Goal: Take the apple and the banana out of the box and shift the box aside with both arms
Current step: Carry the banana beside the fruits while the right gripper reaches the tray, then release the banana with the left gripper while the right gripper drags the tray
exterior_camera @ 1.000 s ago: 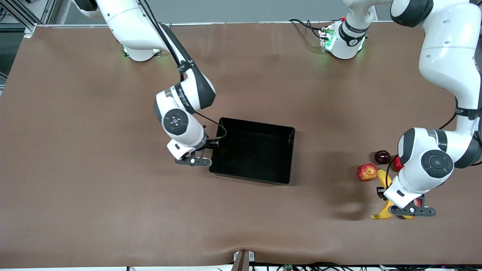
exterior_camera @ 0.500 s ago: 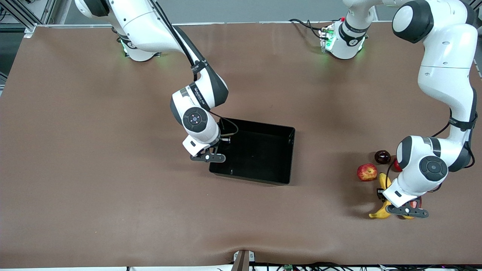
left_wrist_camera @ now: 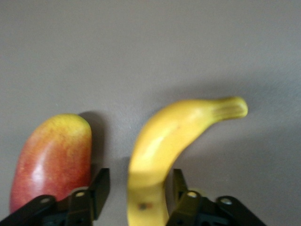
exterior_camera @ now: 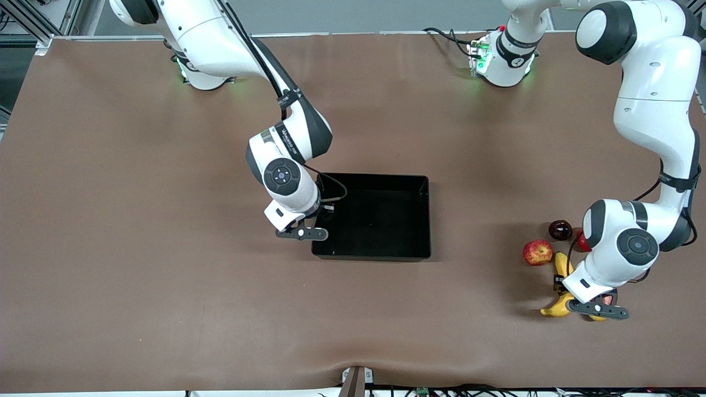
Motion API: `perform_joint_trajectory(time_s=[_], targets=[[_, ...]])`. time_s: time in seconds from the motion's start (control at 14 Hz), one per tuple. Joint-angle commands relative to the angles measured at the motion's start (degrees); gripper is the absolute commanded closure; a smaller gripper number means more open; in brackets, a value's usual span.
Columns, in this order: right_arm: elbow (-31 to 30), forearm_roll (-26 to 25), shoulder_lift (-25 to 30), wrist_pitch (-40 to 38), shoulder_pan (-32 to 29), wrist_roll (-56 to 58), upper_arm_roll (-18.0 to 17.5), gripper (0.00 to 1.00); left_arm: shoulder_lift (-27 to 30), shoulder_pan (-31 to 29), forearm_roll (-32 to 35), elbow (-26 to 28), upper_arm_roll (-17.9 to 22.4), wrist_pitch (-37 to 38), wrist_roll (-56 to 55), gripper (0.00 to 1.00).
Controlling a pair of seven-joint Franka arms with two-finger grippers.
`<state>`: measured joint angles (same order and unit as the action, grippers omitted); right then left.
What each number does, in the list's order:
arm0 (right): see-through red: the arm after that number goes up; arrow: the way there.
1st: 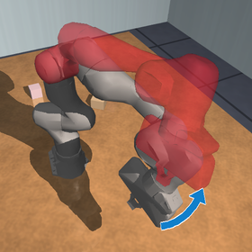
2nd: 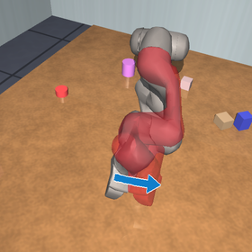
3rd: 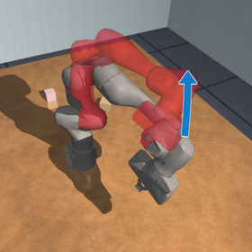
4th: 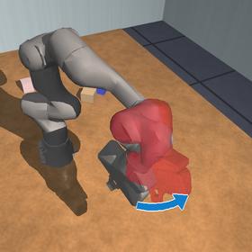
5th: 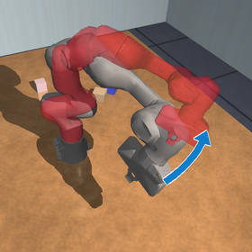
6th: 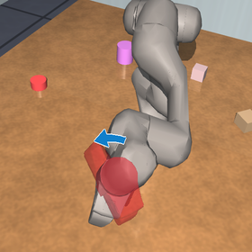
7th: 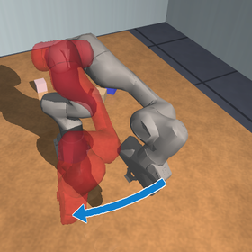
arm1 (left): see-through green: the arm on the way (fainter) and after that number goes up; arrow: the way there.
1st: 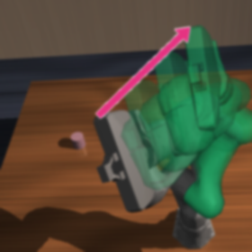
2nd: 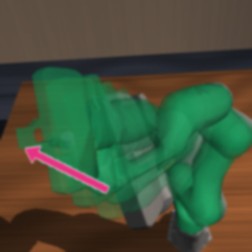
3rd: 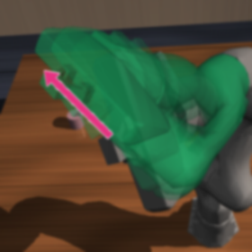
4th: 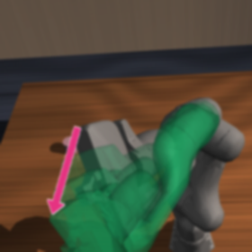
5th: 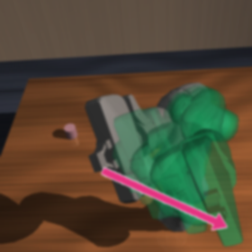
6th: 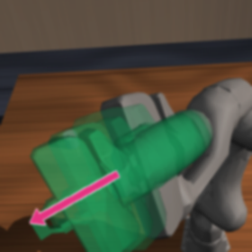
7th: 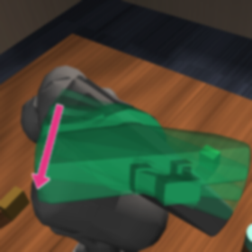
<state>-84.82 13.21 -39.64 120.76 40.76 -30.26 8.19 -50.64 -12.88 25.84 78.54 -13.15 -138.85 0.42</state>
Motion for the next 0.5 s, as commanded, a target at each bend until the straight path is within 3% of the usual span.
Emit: perform_joint_trajectory(time_s=[0.0, 0.43], targets=[[2.97, 1.21, 2.36, -5.95, -3.03, 1.95, -0.19, 1.00, 5.89, -0.65, 0.26, 1.17, -3.10, 3.65, -0.33, 0.00], [5.72, 5.51, 7.72, -19.40, -13.31, 12.58, -0.02, 1.00, 19.16, -0.21, -9.49, 1.35, -4.25, 20.69, -0.43, 0.00]])
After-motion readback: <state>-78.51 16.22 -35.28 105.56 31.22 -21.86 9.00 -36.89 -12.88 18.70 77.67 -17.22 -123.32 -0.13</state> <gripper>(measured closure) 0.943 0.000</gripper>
